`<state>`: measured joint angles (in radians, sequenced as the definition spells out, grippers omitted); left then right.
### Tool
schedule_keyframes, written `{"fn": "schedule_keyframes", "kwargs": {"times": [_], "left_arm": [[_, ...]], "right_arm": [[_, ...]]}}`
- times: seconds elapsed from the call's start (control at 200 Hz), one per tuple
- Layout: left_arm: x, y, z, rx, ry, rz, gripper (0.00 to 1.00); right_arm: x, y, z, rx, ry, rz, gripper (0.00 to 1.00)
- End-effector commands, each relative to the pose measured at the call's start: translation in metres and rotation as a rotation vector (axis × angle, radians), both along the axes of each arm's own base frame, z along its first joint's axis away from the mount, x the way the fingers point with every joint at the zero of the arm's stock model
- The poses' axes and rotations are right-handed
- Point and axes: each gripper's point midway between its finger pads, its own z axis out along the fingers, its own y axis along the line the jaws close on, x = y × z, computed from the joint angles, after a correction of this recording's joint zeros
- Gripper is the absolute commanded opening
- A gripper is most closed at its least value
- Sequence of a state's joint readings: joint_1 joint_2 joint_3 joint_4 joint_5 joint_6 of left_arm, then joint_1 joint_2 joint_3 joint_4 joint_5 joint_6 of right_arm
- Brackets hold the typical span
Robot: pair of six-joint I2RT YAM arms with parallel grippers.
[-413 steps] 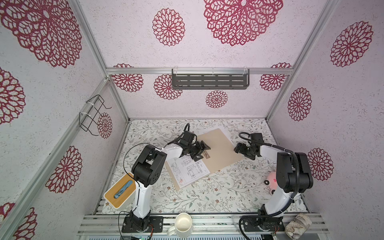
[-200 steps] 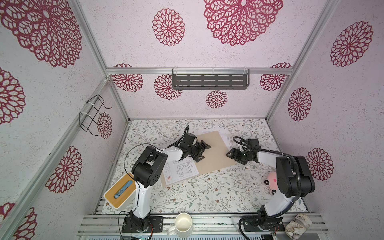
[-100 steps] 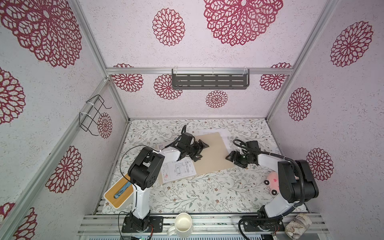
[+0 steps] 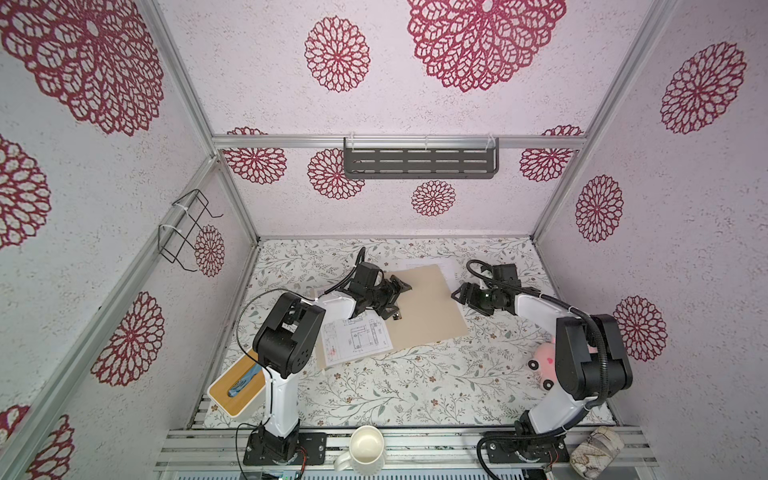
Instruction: Put the files into the folder
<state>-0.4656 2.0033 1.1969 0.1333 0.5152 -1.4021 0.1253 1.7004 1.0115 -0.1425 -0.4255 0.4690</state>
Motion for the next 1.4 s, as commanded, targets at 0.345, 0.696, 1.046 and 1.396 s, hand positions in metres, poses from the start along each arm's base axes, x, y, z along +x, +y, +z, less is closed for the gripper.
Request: {"fn": "schedule_keyframes", "kwargs": {"times": [0.345,0.696,1.046,1.396], "left_arm": [[0.053,0.032,0.024,-0.073,-0.039,0.015,0.92],[0.072,0.053,0.019,-0.085,-0.032,0.024,0.93],[0.06,0.065,0.023,-0.035,-0.036,0.058,0.95],[0.027,0.059,0.023,0.049,-0.028,0.098,0.98]], "right_arm": [[0.009,0.004,-0.01,-0.014,0.028,-0.026,0.77],[0.029,0.015,-0.014,0.004,0.034,-0.035,0.77],[0.04,0.024,-0.012,0.005,0.029,0.008,0.77],[0.034,0.03,-0.007,0.004,-0.005,0.094,0.78]]}}
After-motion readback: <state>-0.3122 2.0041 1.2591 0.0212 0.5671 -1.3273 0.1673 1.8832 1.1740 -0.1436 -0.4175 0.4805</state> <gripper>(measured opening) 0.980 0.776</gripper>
